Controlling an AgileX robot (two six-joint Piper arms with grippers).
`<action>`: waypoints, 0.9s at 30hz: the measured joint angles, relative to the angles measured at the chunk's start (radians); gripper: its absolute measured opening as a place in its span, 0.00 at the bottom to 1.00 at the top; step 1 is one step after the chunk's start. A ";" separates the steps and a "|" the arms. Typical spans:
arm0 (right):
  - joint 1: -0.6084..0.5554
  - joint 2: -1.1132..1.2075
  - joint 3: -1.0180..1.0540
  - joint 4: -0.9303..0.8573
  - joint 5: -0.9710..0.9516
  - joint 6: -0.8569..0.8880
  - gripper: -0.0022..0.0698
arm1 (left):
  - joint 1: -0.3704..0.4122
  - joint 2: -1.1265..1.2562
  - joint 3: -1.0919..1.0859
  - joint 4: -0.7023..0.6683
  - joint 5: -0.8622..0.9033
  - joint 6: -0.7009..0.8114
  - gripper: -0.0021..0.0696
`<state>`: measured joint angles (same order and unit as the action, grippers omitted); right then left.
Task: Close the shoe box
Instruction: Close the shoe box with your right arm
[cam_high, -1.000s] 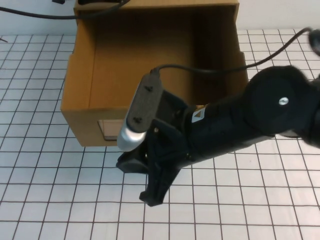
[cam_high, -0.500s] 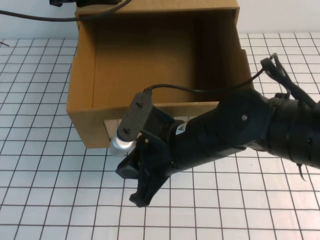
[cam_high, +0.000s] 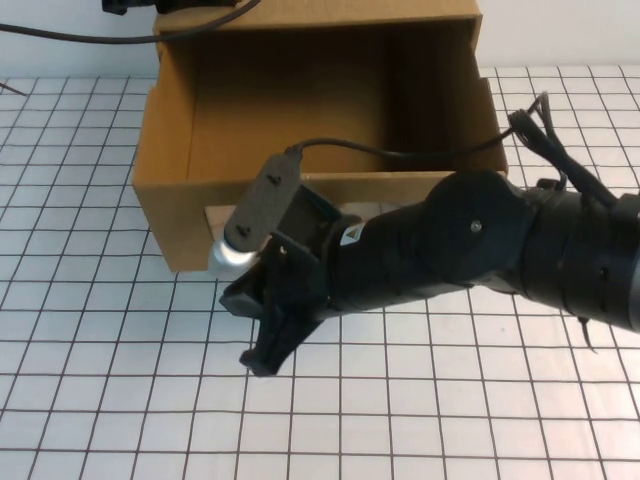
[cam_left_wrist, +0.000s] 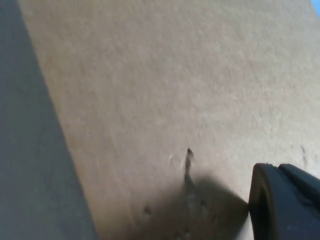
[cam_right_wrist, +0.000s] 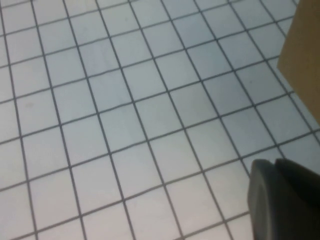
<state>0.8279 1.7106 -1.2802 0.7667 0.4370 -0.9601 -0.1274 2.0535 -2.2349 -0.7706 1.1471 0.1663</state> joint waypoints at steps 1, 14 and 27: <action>0.000 0.004 -0.011 0.000 0.000 0.000 0.01 | 0.000 0.005 -0.002 -0.010 0.000 -0.001 0.02; -0.028 0.152 -0.207 0.000 -0.004 -0.057 0.01 | 0.000 0.023 -0.011 -0.033 0.000 -0.003 0.02; -0.131 0.325 -0.475 0.033 0.047 -0.085 0.01 | 0.000 0.023 -0.011 -0.031 -0.007 -0.003 0.02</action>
<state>0.6965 2.0359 -1.7553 0.8000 0.4838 -1.0448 -0.1274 2.0761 -2.2460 -0.8018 1.1400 0.1631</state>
